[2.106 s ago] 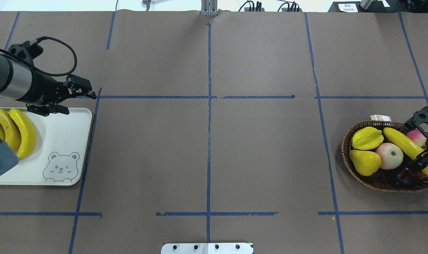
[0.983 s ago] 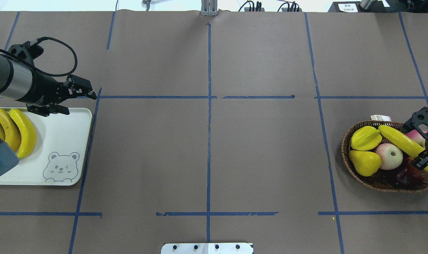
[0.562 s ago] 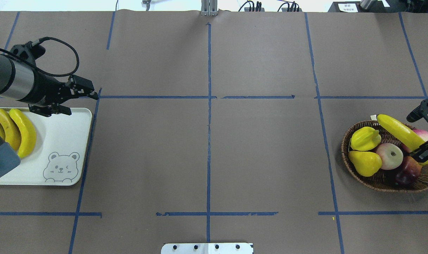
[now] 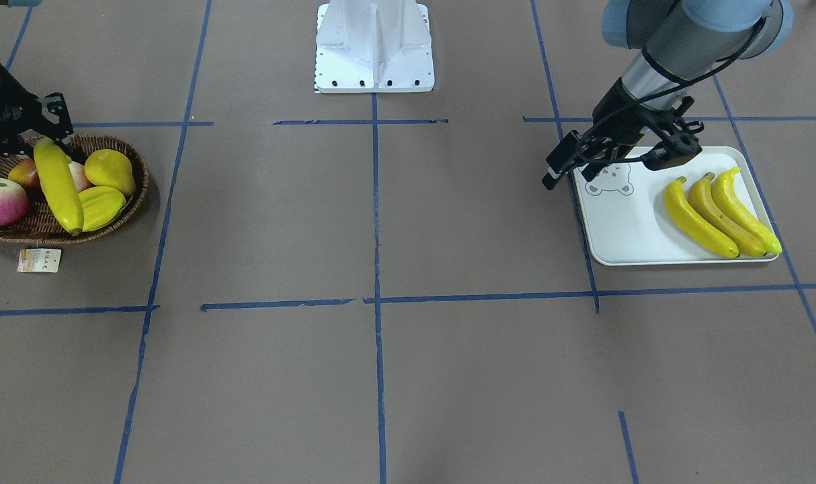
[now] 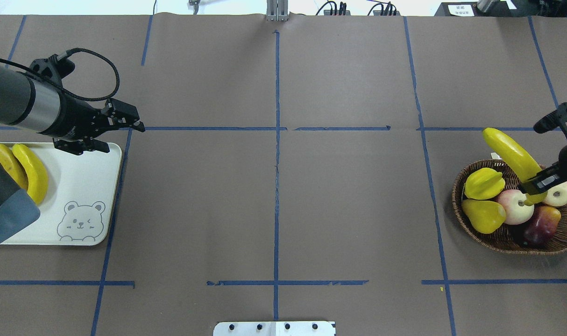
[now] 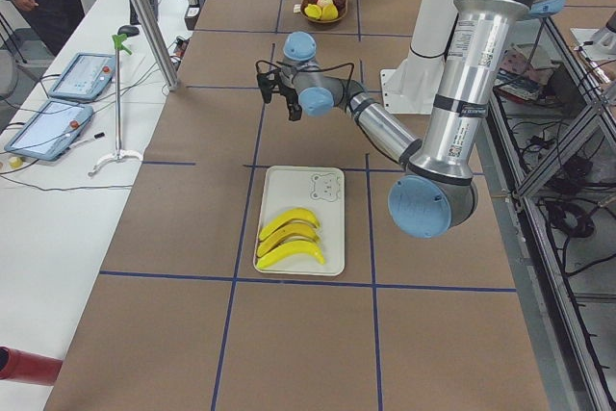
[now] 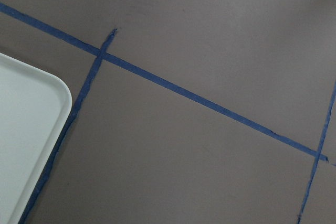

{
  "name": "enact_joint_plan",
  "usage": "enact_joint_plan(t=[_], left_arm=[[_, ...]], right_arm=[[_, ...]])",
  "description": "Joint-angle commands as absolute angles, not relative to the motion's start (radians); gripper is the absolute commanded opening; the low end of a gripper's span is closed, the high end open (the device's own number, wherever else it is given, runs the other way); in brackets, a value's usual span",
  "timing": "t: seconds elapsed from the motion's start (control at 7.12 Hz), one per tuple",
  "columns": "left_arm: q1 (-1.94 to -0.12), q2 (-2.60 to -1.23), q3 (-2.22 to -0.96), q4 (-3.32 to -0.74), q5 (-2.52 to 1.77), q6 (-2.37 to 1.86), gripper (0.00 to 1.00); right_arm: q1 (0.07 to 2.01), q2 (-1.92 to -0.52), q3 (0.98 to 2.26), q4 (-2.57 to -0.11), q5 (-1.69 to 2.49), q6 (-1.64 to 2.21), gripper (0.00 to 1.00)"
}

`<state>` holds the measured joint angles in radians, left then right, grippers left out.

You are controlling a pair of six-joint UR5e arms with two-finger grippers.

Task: Transfer all bananas from basket to plate

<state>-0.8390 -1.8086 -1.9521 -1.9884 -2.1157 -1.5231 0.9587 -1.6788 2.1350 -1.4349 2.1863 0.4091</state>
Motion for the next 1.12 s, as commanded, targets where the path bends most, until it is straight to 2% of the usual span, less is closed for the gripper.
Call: enact_joint_plan(t=[0.0,0.56,0.84,0.98], left_arm=[[-0.807,-1.854,-1.948,-1.99,-2.108,-1.555,1.0],[-0.75,-1.979,-1.927,-1.993,-2.086,-1.713,1.0],[-0.721,-2.028,-1.916,-1.994,-2.085,-1.785,1.0],[-0.709,-2.063,-1.91,-1.994,-2.066,-1.814,1.0]], right_arm=[[0.905,-1.55,2.129,-1.398,2.236,0.611,0.19],[0.659,-1.433,1.99,-0.931,2.109,1.083,0.2],[0.531,-1.399,1.962,-0.775,1.949,1.216,0.2],[0.488,-1.338,1.919,-0.738,1.897,1.282,0.2]])
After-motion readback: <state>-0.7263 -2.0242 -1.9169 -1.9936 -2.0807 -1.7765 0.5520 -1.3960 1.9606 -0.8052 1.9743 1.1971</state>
